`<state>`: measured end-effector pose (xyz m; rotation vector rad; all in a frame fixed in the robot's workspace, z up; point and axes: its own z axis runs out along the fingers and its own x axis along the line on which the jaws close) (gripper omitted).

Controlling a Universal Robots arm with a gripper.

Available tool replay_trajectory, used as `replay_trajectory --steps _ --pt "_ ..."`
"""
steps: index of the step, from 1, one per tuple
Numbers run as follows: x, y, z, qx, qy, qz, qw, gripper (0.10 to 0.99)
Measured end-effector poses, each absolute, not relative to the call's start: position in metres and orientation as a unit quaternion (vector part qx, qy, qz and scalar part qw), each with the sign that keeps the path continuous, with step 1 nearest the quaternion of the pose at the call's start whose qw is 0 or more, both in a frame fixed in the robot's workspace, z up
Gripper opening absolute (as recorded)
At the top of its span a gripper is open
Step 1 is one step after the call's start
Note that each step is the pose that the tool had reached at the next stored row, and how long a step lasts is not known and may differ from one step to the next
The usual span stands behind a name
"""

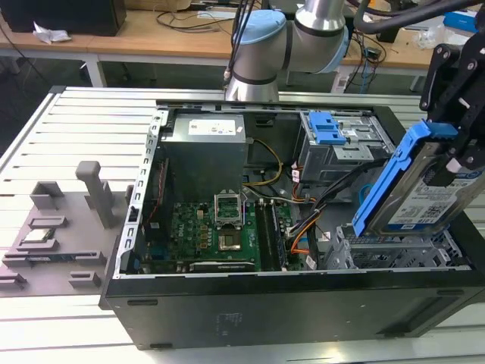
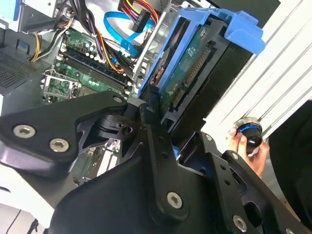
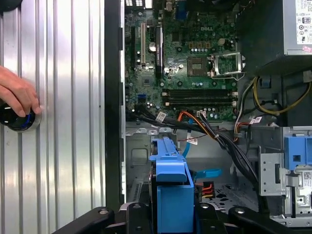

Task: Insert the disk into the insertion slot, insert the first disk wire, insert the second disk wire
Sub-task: 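Insert the disk into the insertion slot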

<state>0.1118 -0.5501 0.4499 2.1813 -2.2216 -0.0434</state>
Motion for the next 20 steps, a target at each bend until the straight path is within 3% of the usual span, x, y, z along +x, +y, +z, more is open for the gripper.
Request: replay_trajectory --steps 20 --pt "0.109 -0.545 0.42 0.701 -0.713 -0.014 0.014 0.361"
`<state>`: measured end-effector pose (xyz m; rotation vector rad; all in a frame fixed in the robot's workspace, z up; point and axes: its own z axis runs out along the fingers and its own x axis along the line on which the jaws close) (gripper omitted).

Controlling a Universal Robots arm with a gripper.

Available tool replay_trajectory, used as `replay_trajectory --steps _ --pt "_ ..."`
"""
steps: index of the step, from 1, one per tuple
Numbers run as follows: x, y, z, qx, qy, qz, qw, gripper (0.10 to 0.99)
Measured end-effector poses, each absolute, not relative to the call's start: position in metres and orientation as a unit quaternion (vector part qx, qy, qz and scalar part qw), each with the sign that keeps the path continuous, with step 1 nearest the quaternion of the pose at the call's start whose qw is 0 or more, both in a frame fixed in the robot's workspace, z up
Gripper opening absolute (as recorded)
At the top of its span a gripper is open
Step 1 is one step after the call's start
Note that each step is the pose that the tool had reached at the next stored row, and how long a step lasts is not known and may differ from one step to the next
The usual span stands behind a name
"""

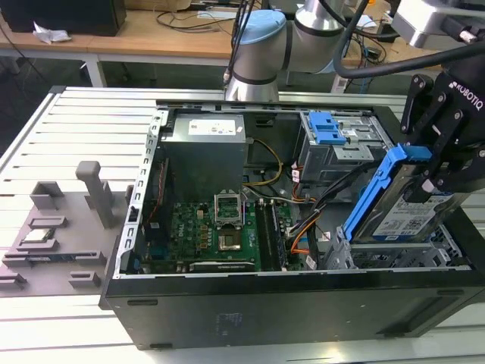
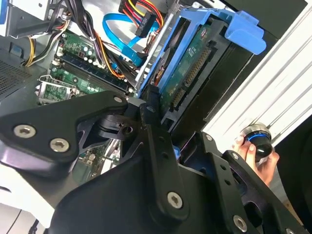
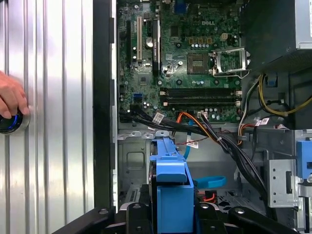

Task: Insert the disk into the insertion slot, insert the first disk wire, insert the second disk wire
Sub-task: 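Insert the disk into the insertion slot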

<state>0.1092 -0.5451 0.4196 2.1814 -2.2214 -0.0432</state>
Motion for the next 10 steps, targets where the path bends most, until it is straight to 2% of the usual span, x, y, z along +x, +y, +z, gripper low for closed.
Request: replay_trajectory --steps 10 --pt "0.109 -0.545 0.408 0.701 -0.713 -0.014 0.014 0.361"
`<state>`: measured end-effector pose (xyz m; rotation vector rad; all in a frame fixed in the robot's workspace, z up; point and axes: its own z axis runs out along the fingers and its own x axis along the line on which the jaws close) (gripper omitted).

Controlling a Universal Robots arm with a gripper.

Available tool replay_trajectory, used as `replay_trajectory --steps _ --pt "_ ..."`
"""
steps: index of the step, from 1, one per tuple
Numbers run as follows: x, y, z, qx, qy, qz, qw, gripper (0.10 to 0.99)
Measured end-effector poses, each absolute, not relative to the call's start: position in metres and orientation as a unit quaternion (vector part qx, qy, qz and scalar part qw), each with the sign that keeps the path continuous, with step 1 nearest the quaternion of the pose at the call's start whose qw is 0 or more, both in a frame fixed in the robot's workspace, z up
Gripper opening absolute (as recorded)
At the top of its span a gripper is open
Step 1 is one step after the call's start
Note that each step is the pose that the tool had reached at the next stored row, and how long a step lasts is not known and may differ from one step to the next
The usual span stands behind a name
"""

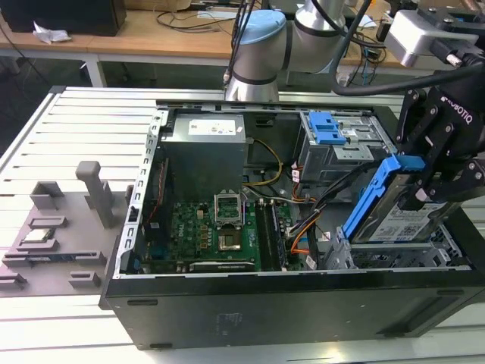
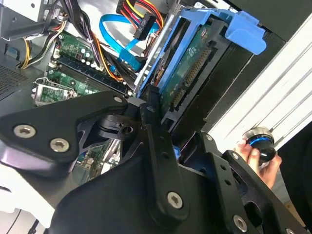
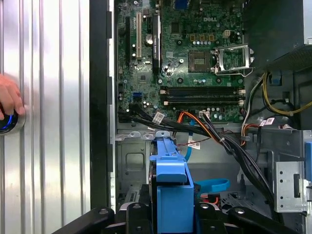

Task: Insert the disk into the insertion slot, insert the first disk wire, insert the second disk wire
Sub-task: 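Insert the disk into the insertion slot, then insert the first disk wire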

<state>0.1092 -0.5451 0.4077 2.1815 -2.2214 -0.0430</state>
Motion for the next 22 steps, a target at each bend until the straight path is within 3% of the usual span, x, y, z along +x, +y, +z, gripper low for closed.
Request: replay_trajectory --steps 2,5,6,10,11,12,22 --pt "0.1092 -0.5451 0.4077 0.701 -0.713 -0.014 0.014 0.435" --pt "0.1092 -0.5451 0.4077 0.701 -0.713 -0.014 0.014 0.435" --pt "0.1092 -0.5451 0.4077 0.701 -0.713 -0.014 0.014 0.42" --pt "0.1092 -0.5451 0.4078 0.701 -0.713 -0.014 0.014 0.169" --pt "0.1092 -0.5451 0.4078 0.701 -0.713 -0.014 0.014 0.169" --pt "0.1092 -0.5451 0.4078 0.701 -0.713 -0.014 0.014 0.11" --pt "0.1092 -0.5451 0.408 0.701 -0.713 -0.014 0.014 0.106"
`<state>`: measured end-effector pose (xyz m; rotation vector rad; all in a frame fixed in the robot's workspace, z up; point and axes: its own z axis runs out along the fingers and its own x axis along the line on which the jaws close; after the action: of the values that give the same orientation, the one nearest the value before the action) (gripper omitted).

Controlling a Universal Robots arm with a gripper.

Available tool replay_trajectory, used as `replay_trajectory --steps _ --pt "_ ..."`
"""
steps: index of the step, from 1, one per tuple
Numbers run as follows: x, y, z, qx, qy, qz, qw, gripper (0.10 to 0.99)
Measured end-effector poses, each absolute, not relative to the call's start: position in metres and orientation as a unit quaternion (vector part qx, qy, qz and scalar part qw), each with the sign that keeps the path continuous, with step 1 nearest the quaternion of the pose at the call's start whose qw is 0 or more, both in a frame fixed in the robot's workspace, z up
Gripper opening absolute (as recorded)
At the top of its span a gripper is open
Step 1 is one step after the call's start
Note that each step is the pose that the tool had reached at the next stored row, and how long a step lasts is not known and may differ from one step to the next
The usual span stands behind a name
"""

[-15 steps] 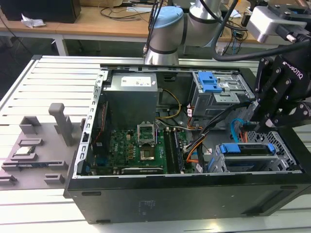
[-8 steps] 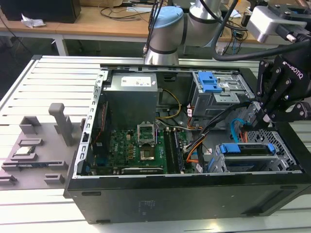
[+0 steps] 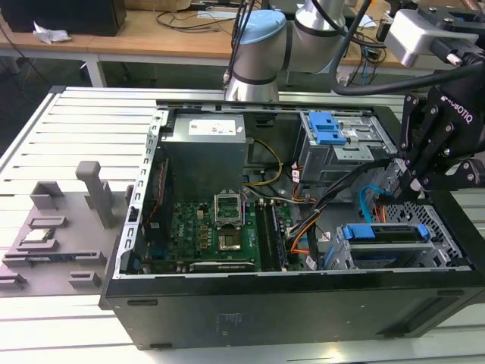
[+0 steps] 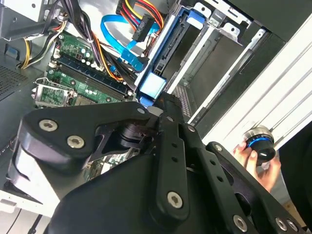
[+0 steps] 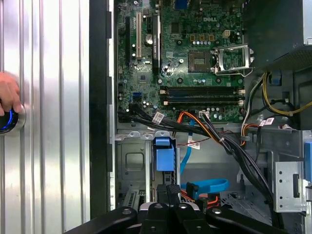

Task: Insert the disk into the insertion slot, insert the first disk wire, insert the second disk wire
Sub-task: 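Insert the first disk wire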

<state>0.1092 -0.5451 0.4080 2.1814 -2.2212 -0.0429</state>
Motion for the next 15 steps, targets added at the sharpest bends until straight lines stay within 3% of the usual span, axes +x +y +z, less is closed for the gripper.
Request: replay_trajectory --steps 15 --pt "0.137 -0.529 0.385 0.701 -0.713 -0.013 0.015 0.106"
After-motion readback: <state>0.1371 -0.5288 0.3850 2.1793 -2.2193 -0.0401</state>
